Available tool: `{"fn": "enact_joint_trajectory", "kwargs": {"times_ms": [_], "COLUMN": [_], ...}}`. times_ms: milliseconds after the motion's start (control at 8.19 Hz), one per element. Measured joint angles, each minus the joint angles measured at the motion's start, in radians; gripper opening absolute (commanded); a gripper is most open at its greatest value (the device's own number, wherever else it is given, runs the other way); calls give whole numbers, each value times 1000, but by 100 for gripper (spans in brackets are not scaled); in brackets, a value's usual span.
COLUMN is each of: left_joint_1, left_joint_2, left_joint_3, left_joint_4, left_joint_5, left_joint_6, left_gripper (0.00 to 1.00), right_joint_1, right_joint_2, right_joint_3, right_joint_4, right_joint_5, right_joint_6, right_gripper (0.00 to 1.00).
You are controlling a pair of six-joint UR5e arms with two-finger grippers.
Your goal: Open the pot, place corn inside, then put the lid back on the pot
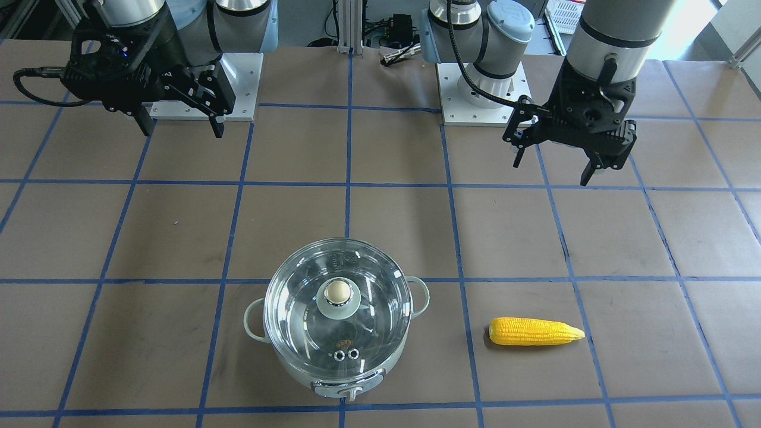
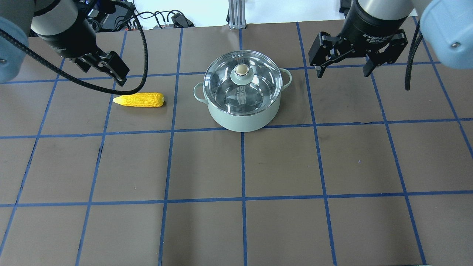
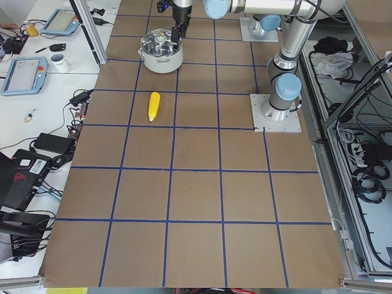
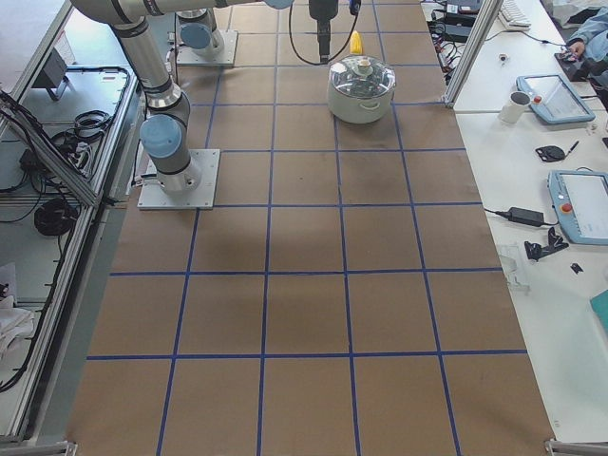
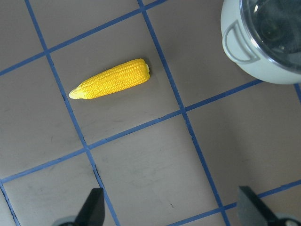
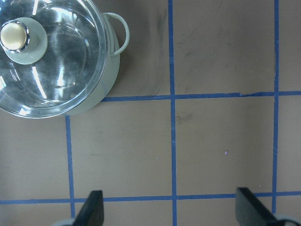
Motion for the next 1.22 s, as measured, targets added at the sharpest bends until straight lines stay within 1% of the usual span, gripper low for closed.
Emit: {"fn": "enact_joint_trajectory", "kwargs": {"times_ms": [366, 611, 733, 977, 1221], "left_joint_1": [112, 137, 145, 156, 160], "left_joint_2": [-63, -126, -166, -234, -301], "left_joint_3": [0, -1, -1, -1, -1], "left_joint_4": [64, 141, 184, 241, 277], "left_joint_5": [-10, -13, -20, -79, -112], "left_joint_6": [310, 480, 550, 680, 784], "left_gripper": [100, 100, 100, 100, 100], "right_joint_1": [-1, 2, 4, 15, 64], "right_joint_2": [1, 6, 27, 114, 236], "right_joint_3": [-2, 9, 15, -13, -81], "right_joint_4": [-16, -79, -118, -211, -282], "right_joint_5": [-7, 3, 6, 2, -13], "right_joint_6": [8, 19, 25, 87, 173], "right_gripper": [100, 100, 100, 100, 100]}}
